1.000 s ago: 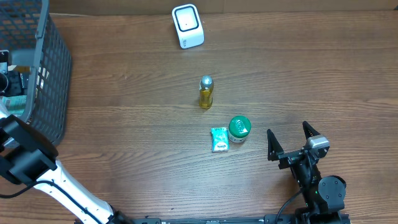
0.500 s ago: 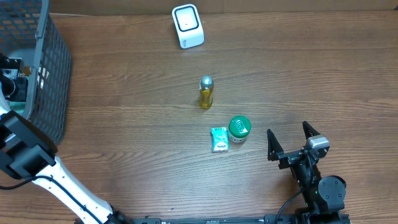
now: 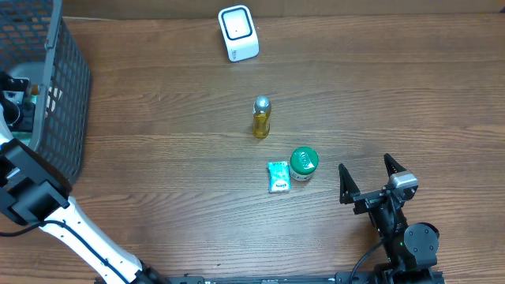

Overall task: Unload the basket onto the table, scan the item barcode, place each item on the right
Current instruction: 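Grasp the green-and-brown Pantree wipes pouch and lift it out, then carry the pouch to the table left of the bottle and lower it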

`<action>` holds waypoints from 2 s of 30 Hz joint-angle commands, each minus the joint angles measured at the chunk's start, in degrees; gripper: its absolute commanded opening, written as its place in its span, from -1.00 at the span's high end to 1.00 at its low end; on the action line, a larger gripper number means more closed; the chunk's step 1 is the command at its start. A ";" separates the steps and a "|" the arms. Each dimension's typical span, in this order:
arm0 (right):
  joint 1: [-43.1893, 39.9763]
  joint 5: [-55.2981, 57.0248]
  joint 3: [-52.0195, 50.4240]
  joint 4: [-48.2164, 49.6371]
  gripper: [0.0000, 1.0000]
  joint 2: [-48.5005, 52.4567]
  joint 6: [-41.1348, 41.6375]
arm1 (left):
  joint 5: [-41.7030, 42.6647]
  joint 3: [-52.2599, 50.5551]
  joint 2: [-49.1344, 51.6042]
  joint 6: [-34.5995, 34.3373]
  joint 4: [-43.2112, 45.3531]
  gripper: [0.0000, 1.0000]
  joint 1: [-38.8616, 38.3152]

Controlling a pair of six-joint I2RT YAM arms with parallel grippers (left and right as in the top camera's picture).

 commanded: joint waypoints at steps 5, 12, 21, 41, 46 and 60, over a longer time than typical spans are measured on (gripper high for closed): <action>-0.07 0.33 -0.61 0.28 -1.00 -0.15 -0.04 | 0.42 -0.42 3.17 -4.79 -0.92 0.31 0.72; -0.07 0.33 -0.61 0.28 -1.00 -0.15 -0.04 | 1.14 8.50 0.66 -17.11 -4.70 0.35 -0.02; -0.07 0.33 -0.61 0.28 -1.00 -0.15 -0.04 | 5.40 17.42 -11.54 -29.66 -8.41 0.37 -1.31; -0.07 0.33 -0.61 0.28 -1.00 -0.15 -0.04 | 13.81 17.40 -39.39 -41.53 -22.49 0.45 -15.28; -0.07 0.33 -0.61 0.28 -1.00 -0.15 -0.04 | 10.71 14.97 -38.47 -41.55 -32.24 0.76 -25.53; -0.07 0.33 -0.61 0.28 -1.00 -0.15 -0.04 | 3.21 -19.34 -38.38 -51.06 -20.15 0.77 -49.07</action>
